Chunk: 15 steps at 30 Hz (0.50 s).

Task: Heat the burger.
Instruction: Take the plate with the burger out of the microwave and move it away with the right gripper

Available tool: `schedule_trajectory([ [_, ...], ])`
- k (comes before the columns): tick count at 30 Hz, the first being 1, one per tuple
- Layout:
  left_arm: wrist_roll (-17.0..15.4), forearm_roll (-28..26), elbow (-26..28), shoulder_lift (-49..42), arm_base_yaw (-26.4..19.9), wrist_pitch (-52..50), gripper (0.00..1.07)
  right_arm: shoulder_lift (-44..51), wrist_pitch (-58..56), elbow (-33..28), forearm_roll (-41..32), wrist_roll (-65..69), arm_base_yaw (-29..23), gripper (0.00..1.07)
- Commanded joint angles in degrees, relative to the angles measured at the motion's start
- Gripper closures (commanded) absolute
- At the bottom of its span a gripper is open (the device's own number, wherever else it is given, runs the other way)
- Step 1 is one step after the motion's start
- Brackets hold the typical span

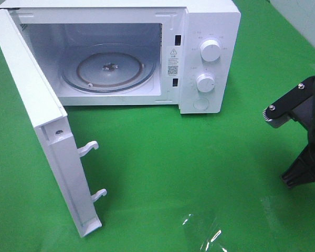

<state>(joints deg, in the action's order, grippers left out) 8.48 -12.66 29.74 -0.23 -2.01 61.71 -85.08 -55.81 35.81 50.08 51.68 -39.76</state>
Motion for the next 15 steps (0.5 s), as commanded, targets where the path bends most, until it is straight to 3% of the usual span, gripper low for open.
schedule_trajectory([
  [1,-0.29,-0.17,-0.11,-0.92,0.06,-0.29,0.08,-2.86,-0.8,0.4,4.76,2.69,0.34,1.06],
  [15,-0.29,-0.17,-0.11,-0.92,0.06,-0.29,0.08,-17.19,9.17,0.4,8.48,14.04,8.88,1.02],
])
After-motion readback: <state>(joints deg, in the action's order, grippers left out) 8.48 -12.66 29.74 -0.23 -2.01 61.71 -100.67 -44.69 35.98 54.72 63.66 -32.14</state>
